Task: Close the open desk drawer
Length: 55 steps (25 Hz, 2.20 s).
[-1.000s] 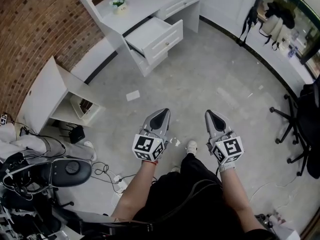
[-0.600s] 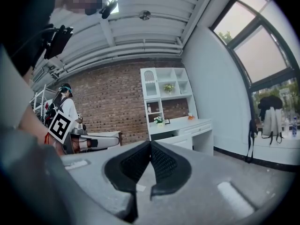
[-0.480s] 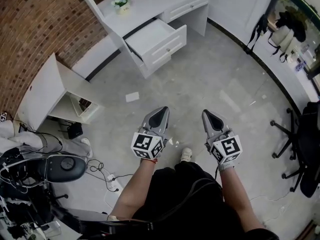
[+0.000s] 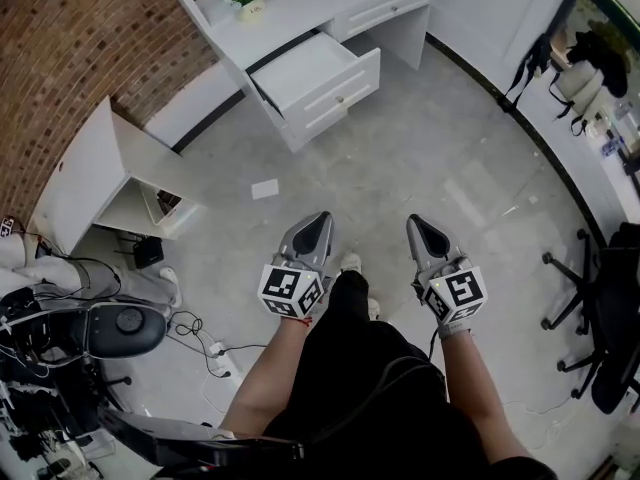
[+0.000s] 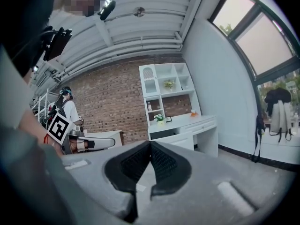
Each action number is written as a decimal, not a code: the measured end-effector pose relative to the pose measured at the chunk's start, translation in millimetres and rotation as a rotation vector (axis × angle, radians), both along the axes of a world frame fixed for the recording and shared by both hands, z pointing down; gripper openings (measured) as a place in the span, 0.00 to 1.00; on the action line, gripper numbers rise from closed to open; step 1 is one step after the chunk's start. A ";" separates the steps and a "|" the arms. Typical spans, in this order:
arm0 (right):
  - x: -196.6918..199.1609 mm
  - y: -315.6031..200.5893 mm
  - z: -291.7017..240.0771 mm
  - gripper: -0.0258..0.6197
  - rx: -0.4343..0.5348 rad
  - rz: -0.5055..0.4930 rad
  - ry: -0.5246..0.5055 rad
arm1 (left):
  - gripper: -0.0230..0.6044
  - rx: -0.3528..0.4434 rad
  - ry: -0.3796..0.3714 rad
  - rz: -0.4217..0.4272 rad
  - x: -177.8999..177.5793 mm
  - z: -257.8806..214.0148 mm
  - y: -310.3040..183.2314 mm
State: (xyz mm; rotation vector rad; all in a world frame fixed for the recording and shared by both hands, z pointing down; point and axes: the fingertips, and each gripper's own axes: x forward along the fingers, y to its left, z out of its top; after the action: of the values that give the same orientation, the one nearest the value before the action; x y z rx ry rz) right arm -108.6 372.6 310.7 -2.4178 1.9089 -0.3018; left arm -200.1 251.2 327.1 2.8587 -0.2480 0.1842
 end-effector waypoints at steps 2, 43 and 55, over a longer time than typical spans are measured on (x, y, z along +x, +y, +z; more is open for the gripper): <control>9.0 -9.4 4.8 0.04 -0.003 -0.006 -0.006 | 0.04 0.001 -0.003 -0.005 8.5 4.7 -8.1; 190.7 -224.1 31.7 0.04 -0.082 -0.216 -0.050 | 0.04 -0.059 -0.014 -0.104 199.7 29.4 -190.8; 214.1 -244.9 53.4 0.04 -0.121 -0.258 -0.072 | 0.04 -0.072 -0.033 -0.181 192.0 50.5 -208.8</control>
State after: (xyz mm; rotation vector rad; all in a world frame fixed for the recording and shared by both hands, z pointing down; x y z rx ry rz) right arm 105.5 127.8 364.1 -2.1915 2.2310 -0.5221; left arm -8.1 42.4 377.6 2.7446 -0.4936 0.2000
